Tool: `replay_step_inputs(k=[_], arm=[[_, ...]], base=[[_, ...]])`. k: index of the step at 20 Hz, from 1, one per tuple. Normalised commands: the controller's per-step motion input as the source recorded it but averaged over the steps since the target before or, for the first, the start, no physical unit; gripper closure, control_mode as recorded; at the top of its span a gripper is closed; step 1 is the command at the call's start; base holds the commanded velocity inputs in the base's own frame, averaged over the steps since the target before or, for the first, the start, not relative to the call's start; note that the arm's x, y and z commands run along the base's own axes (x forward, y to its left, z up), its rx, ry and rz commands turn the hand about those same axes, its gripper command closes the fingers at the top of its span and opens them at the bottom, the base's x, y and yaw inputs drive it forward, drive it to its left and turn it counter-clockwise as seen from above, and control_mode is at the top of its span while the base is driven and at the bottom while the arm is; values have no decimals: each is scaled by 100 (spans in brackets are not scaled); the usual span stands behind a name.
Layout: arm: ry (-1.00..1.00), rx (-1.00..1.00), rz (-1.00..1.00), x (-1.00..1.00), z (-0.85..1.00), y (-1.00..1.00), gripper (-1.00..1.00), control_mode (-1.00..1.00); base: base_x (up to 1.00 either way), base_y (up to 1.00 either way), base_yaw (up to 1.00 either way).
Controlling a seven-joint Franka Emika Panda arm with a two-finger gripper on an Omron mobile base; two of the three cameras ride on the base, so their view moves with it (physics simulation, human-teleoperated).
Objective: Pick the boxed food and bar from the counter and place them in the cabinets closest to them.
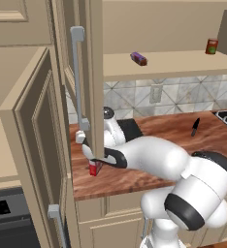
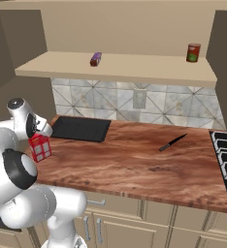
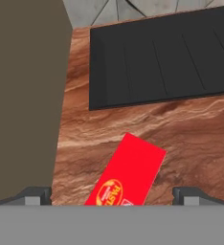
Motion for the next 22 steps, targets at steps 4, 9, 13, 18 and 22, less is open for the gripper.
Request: replay_step_inputs(k=[4,9,13,18,22], arm=[[0,0,0,1,-1,0,-100,-100],[3,-1,0,4,-17,4,-100,-100],[5,-3,0,1,-34,1,-100,-100],[3,-2,0,0,-33,0,-100,-100],[1,-1,0,0,-18,1,100,-100]], base=[[0,0,0],[0,0,0],[0,0,0],[0,0,0],[0,0,0]])
